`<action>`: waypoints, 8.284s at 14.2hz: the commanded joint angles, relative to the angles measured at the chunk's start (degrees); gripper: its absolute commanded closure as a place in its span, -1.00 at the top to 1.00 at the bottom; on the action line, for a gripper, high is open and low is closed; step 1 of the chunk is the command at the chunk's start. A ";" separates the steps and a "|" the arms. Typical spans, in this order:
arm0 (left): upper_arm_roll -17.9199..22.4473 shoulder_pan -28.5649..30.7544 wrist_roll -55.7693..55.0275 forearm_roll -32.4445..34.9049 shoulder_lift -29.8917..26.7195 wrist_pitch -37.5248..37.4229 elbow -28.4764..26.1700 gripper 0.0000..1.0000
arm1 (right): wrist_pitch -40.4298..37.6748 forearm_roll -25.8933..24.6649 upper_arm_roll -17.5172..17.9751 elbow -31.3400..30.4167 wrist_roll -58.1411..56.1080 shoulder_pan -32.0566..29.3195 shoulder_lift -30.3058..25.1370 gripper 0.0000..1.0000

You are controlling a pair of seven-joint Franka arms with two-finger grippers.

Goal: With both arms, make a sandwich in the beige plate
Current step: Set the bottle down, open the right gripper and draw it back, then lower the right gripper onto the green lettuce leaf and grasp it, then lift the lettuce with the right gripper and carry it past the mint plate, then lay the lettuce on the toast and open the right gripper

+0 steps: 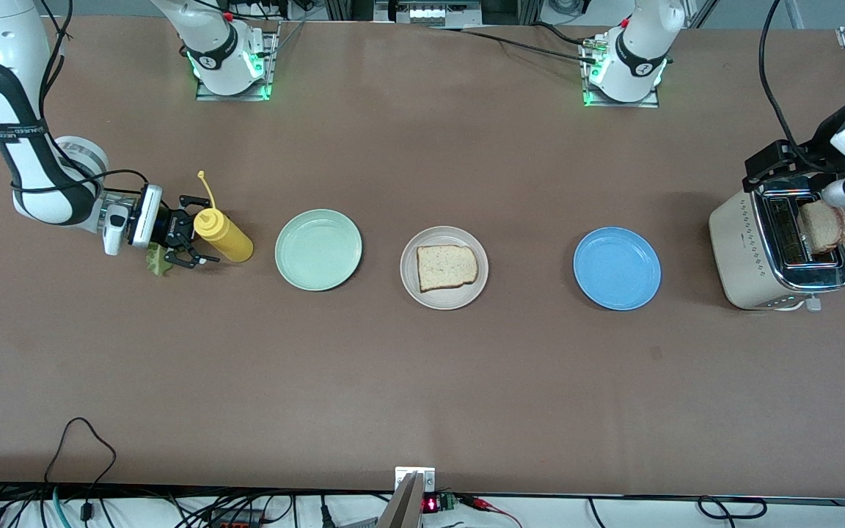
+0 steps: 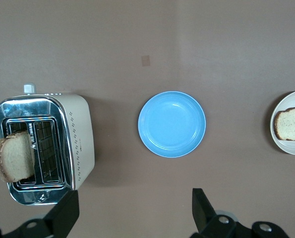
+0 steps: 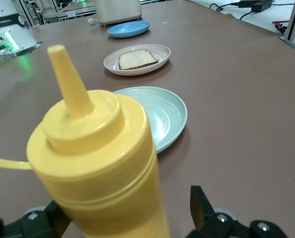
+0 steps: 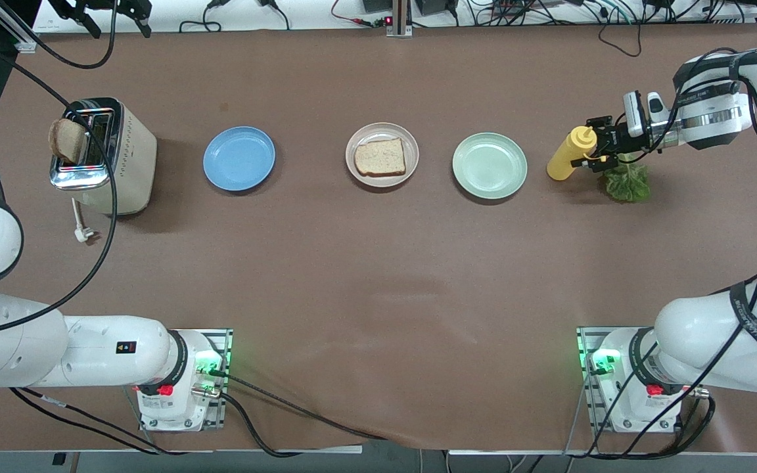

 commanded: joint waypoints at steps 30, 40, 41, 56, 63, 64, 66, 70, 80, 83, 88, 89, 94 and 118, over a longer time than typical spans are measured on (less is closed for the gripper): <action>-0.28 -0.06 0.38 0.10 -0.98 0.90 -0.97 1.00 | -0.14 -23.82 -5.85 9.67 44.45 -8.82 -9.57 1.00; -0.28 0.03 0.38 0.10 -0.89 0.90 -0.97 1.00 | 11.90 -56.57 0.73 10.03 115.83 -2.49 -12.56 1.00; -0.28 0.03 0.38 0.10 -0.98 0.90 -1.06 1.00 | 12.00 -60.11 1.70 9.94 123.39 -2.40 -12.22 1.00; -0.28 -0.06 0.38 0.18 -0.98 2.22 -1.32 1.00 | 22.37 -77.63 4.61 5.02 148.16 -0.02 -1.93 1.00; -0.36 -0.15 0.38 0.18 -0.98 2.22 -1.23 1.00 | 23.33 -79.65 4.61 5.02 148.07 -0.20 -0.26 -0.07; -0.36 -0.06 0.38 0.18 -0.89 2.22 -1.23 1.00 | 23.42 -79.74 4.61 5.02 148.07 -0.20 0.00 -0.12; -0.36 0.03 0.38 0.10 -0.89 2.22 -1.23 1.00 | 23.69 -80.35 4.61 5.11 147.90 -0.20 0.35 -0.25; -0.36 -0.24 0.38 0.10 -0.98 2.04 -1.23 1.00 | 23.78 -81.15 4.61 5.02 147.98 -0.20 0.53 -0.42; -0.36 0.03 0.38 0.10 -0.89 1.95 -1.15 1.00 | 20.62 -81.06 4.70 5.81 141.76 -0.81 -5.87 -1.00; -0.36 -0.06 0.38 0.10 -0.89 2.04 -1.15 1.00 | 14.66 -80.45 4.70 6.68 137.88 -1.43 -10.79 -1.00; -0.36 -0.24 0.38 0.10 -0.98 2.04 -1.06 1.00 | 2.36 -75.11 4.87 9.93 134.73 -1.08 -17.47 -1.00; -0.36 -0.24 0.38 0.10 -0.89 2.04 -1.06 1.00 | -1.58 -72.13 4.96 11.94 133.93 -0.91 -18.44 -1.00; -0.36 -0.33 0.38 0.10 -0.89 2.04 -1.06 1.00 | -15.85 -63.76 5.05 22.41 135.23 1.03 -18.89 -1.00; -0.19 0.38 0.82 -1.31 -0.72 3.45 -1.50 1.00 | 18.49 -50.04 11.73 27.95 229.61 34.24 3.86 -1.00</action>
